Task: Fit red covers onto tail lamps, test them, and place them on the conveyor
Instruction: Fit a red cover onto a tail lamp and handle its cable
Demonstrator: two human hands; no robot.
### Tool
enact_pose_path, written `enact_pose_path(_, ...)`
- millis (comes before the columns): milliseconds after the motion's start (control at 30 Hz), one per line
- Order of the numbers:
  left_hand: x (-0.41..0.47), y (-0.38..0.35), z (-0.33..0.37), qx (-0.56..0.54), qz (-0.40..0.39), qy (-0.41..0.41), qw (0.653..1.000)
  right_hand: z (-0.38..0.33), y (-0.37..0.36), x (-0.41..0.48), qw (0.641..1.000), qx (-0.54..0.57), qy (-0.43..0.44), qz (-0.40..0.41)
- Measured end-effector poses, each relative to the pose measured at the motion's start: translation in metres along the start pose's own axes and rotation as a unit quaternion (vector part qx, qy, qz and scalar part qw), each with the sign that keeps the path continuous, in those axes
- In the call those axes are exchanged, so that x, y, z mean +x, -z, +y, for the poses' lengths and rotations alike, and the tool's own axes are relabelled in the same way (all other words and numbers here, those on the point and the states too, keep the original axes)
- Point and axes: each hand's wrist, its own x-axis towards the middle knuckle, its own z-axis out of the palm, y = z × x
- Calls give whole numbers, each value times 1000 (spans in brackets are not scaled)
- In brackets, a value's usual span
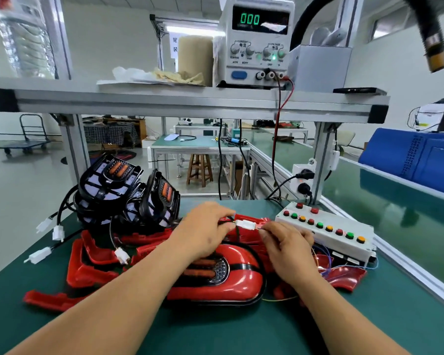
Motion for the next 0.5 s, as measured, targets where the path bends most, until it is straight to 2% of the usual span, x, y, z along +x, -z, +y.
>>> enact_pose_path(67, 13, -13, 13, 62, -67, -19, 996, 0, 1, -1, 1000, 12, 5, 2)
enact_pose_path(167, 23, -27, 23, 83, -97, -38, 991, -2, 1, -1, 1000, 13, 25, -1)
enact_pose_path(267, 25, -32, 22, 45, -99, -40, 993, -3, 1, -1, 999, 14, 31, -5)
enact_pose_path(500, 19, -34, 14, 70, -64, -63, 994, -7, 2, -1, 998, -6, 58, -7)
